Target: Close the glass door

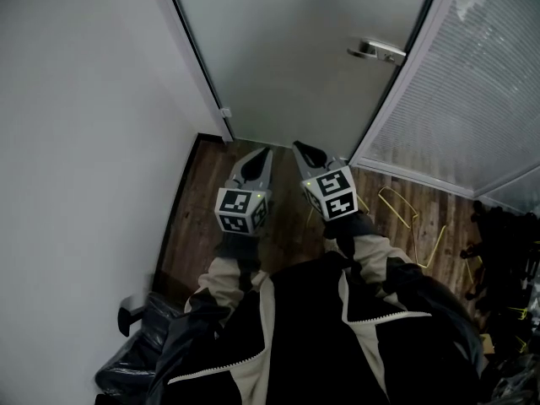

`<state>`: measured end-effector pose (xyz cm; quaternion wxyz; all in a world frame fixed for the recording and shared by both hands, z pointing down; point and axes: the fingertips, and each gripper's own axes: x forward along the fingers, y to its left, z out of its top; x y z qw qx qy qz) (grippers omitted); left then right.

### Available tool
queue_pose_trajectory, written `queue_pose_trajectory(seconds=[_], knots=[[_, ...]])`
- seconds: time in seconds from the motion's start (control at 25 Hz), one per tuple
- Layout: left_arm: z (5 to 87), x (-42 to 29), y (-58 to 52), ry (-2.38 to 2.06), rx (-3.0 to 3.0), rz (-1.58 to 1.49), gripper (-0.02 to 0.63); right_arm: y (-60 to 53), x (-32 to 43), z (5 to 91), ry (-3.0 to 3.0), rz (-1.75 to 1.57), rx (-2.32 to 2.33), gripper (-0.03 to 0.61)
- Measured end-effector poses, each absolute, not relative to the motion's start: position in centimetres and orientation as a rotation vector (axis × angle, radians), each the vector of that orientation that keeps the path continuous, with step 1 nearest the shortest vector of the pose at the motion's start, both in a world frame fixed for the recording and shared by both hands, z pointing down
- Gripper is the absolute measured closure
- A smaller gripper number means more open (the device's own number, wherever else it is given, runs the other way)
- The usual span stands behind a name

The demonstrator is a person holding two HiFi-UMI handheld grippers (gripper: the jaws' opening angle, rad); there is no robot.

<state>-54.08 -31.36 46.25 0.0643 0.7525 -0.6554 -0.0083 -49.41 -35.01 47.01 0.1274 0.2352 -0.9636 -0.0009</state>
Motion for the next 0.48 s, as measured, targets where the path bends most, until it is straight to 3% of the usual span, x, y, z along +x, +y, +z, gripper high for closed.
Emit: queue_pose_trajectory(seconds=[0.48], knots=[[45.9,-56.5,-27.1,-2.020,2.226,-0.074,0.611,-30.5,-50.2,46.6,-2.790,-0.034,0.697,0.577]])
